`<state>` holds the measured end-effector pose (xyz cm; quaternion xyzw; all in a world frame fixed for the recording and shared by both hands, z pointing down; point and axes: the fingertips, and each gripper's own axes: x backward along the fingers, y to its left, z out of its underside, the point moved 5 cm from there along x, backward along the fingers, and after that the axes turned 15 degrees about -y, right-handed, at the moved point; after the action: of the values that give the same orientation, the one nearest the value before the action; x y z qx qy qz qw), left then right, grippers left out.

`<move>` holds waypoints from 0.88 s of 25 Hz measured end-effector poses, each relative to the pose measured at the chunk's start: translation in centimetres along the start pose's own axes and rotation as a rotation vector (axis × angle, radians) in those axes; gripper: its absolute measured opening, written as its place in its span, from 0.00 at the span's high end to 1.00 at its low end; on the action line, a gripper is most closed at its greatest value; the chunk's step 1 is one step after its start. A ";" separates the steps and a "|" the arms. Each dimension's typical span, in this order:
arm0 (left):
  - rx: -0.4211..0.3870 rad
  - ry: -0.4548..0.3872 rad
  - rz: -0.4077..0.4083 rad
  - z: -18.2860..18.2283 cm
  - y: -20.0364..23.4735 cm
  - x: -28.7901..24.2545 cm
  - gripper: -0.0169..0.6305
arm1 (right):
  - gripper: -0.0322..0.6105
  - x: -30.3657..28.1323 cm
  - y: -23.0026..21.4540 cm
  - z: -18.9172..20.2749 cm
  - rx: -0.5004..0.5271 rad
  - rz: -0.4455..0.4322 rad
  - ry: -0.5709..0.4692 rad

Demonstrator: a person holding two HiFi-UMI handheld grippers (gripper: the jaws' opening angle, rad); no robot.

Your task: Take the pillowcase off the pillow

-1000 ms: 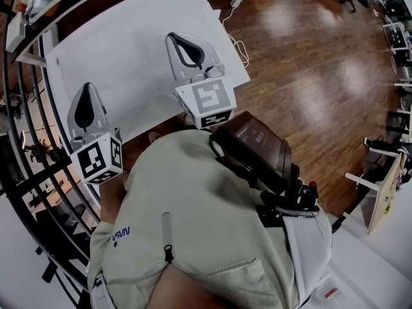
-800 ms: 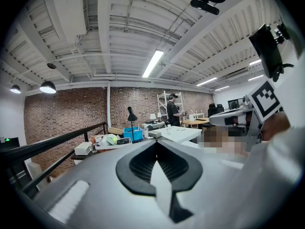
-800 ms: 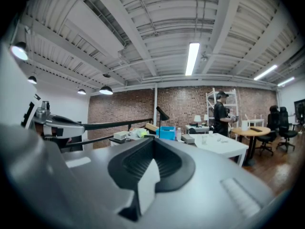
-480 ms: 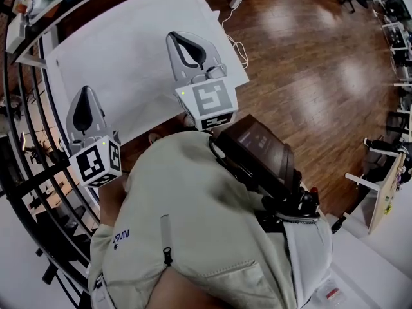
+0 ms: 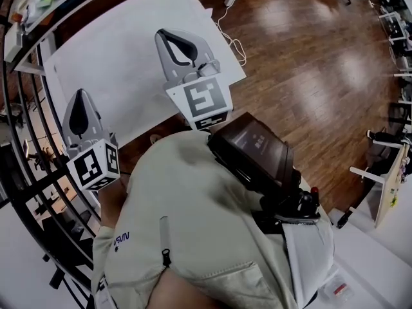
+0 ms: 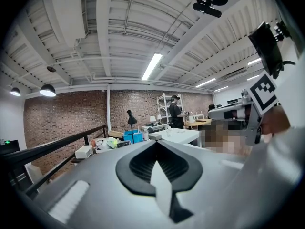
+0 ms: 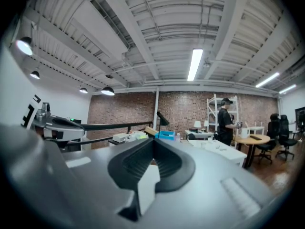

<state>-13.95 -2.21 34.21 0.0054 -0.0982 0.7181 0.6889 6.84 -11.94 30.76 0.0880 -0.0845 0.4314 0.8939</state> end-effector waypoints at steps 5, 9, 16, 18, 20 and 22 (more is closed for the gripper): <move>-0.004 0.000 -0.003 -0.2 -0.3 0.5 0.97 | 0.95 0.3 0.2 -0.1 -0.002 -0.009 -0.004; -0.010 0.001 -0.011 -0.4 -0.3 1.0 0.97 | 0.95 0.7 0.4 -0.1 -0.012 -0.013 -0.003; -0.016 0.000 -0.009 -0.3 -1.7 0.8 0.97 | 0.95 1.7 -0.3 0.9 -0.031 -0.032 0.014; -0.017 -0.003 -0.007 -0.4 -1.7 0.8 0.97 | 0.95 2.0 -0.4 1.2 -0.037 -0.023 0.021; -0.020 -0.005 -0.006 -0.5 -1.6 0.9 0.97 | 0.95 2.1 -0.2 1.4 -0.038 -0.018 0.024; -0.021 -0.003 -0.008 -0.4 -1.4 1.0 0.97 | 0.95 2.0 -0.1 1.5 -0.045 -0.012 0.028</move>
<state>-12.53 -1.08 34.14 -0.0003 -0.1067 0.7143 0.6916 8.08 -10.85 32.69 0.0622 -0.0814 0.4251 0.8993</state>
